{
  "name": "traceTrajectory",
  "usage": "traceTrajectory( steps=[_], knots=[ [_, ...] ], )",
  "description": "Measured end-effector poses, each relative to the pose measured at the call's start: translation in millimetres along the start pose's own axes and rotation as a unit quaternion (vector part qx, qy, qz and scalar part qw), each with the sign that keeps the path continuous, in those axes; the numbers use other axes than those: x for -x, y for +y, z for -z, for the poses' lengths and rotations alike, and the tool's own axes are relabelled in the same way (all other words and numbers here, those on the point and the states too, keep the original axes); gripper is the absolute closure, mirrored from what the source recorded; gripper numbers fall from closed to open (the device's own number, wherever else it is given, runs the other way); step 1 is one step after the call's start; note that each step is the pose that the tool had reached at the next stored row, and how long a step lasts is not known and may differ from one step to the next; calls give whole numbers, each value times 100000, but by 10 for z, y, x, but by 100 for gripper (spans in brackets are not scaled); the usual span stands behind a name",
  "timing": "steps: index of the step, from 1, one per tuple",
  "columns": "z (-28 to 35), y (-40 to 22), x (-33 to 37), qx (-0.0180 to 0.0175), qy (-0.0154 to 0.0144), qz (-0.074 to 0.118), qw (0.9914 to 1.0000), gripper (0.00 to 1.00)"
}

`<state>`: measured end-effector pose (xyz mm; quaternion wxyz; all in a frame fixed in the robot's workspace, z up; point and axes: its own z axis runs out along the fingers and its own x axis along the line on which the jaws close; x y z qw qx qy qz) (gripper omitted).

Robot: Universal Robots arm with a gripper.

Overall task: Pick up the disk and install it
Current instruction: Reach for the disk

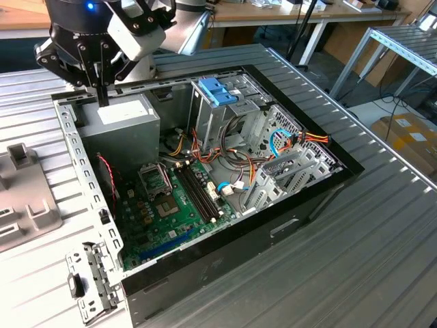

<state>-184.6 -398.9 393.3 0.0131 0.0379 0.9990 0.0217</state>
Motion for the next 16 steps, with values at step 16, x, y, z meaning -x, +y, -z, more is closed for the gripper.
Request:
traceTrajectory(
  steps=[16],
  knots=[
    [4, -12, -156, 0, -2, 2, 100000, 89]
  ],
)
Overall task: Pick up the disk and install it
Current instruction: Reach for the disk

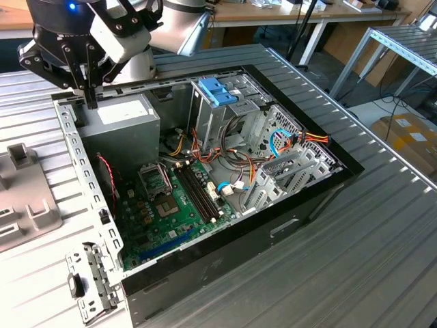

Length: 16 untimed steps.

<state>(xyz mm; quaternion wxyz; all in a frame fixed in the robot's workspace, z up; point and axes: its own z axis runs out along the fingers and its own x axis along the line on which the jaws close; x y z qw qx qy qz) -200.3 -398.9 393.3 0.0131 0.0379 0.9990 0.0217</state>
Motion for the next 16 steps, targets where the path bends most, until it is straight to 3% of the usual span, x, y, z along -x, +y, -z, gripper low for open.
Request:
traceTrajectory(
  steps=[16],
  knots=[
    [4, -9, -124, 0, 3, 0, 100000, 89]
  ],
)
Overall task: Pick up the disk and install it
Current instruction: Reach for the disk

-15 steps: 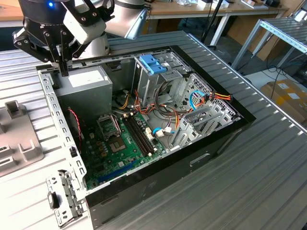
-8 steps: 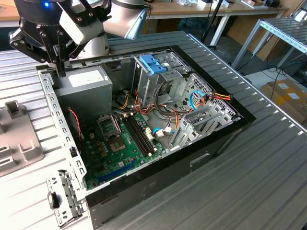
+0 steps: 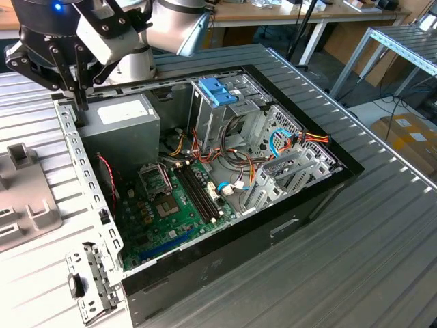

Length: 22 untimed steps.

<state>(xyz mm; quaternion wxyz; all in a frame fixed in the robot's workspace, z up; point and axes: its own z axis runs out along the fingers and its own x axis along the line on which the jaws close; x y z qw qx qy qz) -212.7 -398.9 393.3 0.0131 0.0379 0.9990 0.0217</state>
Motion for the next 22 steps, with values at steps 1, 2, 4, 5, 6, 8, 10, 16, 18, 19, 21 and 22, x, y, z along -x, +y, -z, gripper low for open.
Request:
traceTrajectory(
  steps=[1, 2, 4, 5, 6, 8, 10, 16, 18, 19, 21, 22],
  knots=[
    [0, 0, -5, -3, 0, 1, 100000, 89],
    [0, -1, -10, -1, 1, -1, 100000, 89],
    [1, -2, -21, -1, 1, -1, 100000, 89],
    [1, -2, -26, -3, 3, 1, 100000, 89],
    [1, -3, -35, 0, -1, 2, 100000, 89],
    [1, -3, -45, -2, -1, -1, 100000, 89],
    [2, -4, -56, -3, 0, -1, 100000, 89],
    [3, -9, -125, -1, 0, -2, 100000, 89],
    [4, -12, -158, -1, 0, -1, 100000, 89],
    [5, -13, -168, 0, -1, -2, 100000, 89],
    [5, -13, -178, -2, 1, -1, 100000, 89],
    [5, -14, -188, -4, 0, 1, 100000, 89]
  ],
)
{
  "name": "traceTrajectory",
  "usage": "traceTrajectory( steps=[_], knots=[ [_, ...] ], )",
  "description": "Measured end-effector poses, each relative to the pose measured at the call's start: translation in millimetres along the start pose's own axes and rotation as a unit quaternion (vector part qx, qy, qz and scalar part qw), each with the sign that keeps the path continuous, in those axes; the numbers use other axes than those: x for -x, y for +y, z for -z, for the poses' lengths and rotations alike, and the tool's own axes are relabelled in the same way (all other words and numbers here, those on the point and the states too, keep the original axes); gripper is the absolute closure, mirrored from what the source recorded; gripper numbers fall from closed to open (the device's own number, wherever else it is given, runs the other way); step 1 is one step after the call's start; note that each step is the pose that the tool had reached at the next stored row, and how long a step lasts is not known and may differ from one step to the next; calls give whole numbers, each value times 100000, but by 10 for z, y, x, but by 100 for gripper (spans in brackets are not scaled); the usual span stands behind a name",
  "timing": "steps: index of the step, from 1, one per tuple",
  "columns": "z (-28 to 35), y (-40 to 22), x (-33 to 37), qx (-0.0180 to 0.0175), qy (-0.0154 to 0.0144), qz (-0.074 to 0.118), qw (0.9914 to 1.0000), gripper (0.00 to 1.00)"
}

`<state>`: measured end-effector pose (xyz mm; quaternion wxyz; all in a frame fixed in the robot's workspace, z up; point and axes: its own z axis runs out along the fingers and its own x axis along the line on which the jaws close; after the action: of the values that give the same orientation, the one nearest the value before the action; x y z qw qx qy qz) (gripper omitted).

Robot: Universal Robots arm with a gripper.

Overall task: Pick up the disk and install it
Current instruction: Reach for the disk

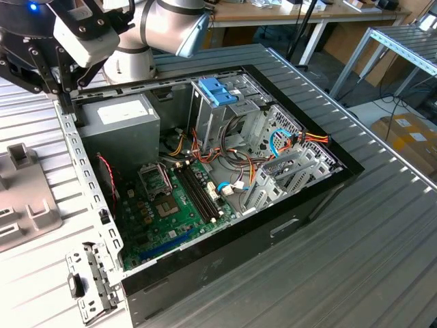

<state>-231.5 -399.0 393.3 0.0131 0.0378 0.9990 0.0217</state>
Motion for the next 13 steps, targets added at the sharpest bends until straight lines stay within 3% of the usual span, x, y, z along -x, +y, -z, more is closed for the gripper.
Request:
traceTrajectory(
  steps=[13],
  knots=[
    [3, -8, -104, 1, 0, -2, 100000, 89]
  ],
)
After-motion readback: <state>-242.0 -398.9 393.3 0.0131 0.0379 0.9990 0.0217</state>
